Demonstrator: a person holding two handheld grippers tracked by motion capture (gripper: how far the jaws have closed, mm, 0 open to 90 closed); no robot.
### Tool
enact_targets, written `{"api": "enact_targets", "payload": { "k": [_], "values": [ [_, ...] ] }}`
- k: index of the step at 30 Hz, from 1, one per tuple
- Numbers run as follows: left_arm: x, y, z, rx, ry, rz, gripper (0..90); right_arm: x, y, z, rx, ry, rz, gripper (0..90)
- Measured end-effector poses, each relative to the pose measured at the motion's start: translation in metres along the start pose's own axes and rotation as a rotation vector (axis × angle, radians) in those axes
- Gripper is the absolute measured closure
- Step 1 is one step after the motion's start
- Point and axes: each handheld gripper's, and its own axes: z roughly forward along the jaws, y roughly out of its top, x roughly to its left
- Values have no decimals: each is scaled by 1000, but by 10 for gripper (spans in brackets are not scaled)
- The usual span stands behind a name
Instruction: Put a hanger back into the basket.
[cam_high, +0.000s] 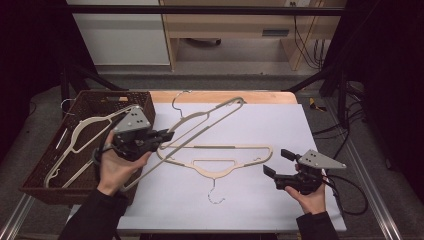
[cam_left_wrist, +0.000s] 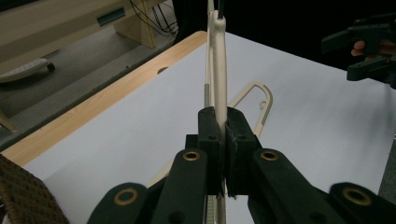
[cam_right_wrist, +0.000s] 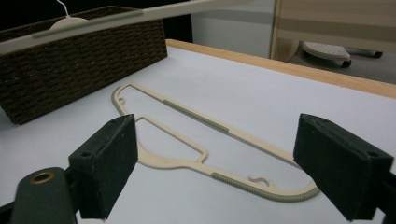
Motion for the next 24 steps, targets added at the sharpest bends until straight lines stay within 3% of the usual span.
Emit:
{"api": "enact_targets", "payload": {
  "k": [5, 11, 20, 24],
  "values": [
    [17, 6, -20, 16, 27, 27, 866, -3, 0, -2, 0, -4, 6, 131],
    [40, 3, -36, 19, 54, 21, 866, -4, 0, -3, 6, -10, 7, 123],
    [80, -16, -59, 5, 114, -3, 866, -5, -1, -3, 9, -11, 3, 121],
    [100, -27, -68, 10, 147, -31, 866, -5, -1, -3, 15, -15, 3, 121]
  ]
}}
